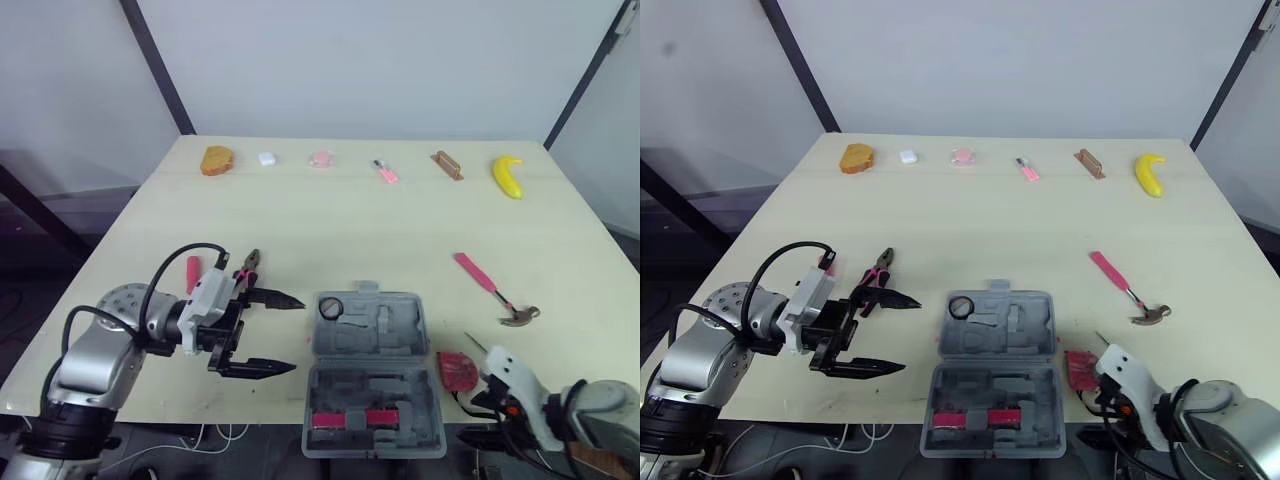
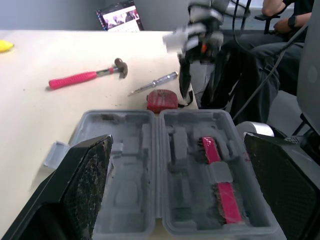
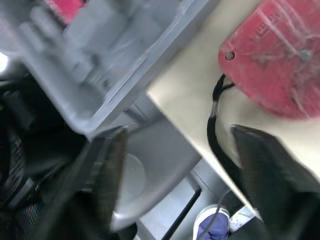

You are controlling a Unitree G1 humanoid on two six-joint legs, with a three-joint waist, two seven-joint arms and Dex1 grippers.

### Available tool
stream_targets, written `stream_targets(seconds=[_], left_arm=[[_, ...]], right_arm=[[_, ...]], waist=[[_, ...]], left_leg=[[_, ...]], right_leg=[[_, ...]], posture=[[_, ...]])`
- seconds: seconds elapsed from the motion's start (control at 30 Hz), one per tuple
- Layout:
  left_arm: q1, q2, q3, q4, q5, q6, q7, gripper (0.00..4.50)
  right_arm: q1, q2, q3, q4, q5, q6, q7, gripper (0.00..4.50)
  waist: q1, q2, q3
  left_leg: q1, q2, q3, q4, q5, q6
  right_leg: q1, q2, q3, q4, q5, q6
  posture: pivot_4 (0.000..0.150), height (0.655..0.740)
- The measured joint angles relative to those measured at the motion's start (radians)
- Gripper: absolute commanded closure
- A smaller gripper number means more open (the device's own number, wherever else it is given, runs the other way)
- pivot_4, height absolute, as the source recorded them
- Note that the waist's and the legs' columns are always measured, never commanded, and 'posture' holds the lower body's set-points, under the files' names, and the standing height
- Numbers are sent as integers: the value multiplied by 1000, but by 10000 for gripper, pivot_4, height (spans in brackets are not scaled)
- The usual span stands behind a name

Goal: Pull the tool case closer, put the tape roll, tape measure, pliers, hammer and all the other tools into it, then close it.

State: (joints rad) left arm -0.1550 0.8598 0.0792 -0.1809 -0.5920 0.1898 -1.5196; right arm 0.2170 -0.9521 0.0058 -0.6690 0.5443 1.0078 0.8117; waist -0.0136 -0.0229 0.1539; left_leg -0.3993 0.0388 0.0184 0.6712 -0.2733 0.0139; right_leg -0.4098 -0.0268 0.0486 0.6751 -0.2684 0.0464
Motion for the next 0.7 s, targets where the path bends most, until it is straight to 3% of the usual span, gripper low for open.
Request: stream_targets(seconds=[0.13,0.27,0.47,0.7], left_arm=[[3,6,9,0,-1,-3,-5,0],[3,11,14,3,-1,-14,-13,0],[2,14,22,10,-1,-29,-19,0],[8,19,31,9,-1,-30,-20,0]], right_arm=[[20,8,-72,21,-13,-183,64,350],[21,61,-78,165,-83,-478,169,350],[-73,141,42,463,-280,-947,269,350],[-192,173,122,680,-384,-1181,336,350]], waist=[[0,-1,0],[1,-2,0],[-1,-2,1],[1,-1,1]], left_leg=[[0,0,0,0,0,0],[0,0,1,0,0,0],[0,0,3,1,0,0],[1,0,2,2,0,0]], right_leg=[[0,0,0,0,0,0],[0,0,0,0,0,0],[0,0,0,0,0,0],[0,0,0,2,0,0]], posture=[[1500,7400],[1500,7400],[1500,7400],[1500,7400]])
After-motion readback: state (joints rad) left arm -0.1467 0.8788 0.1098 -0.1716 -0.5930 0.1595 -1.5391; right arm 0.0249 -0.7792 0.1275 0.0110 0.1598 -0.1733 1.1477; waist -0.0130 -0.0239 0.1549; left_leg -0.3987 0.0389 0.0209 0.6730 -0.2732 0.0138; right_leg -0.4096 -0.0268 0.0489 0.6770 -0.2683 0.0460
